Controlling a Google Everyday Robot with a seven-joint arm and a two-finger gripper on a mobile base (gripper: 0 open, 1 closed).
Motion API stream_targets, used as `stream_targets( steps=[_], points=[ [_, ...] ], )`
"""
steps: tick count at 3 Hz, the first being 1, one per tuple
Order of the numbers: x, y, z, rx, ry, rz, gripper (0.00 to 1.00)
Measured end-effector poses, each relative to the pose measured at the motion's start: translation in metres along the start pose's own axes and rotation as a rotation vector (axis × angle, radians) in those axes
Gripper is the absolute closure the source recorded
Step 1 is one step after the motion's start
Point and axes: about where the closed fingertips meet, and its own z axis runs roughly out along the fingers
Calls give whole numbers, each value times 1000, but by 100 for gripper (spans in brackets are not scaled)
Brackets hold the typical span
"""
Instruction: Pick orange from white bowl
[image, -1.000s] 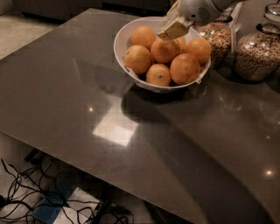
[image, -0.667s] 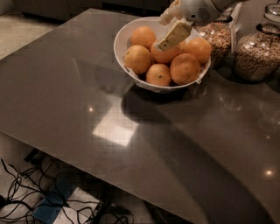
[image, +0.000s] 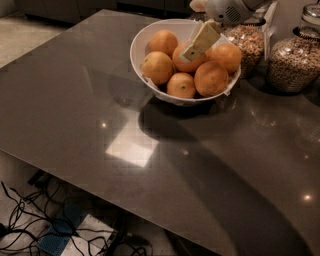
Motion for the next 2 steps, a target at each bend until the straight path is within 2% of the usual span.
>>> stream_targets(
  steps=[2],
  points=[
    [1,-7,0,15,28,-3,17]
  ],
)
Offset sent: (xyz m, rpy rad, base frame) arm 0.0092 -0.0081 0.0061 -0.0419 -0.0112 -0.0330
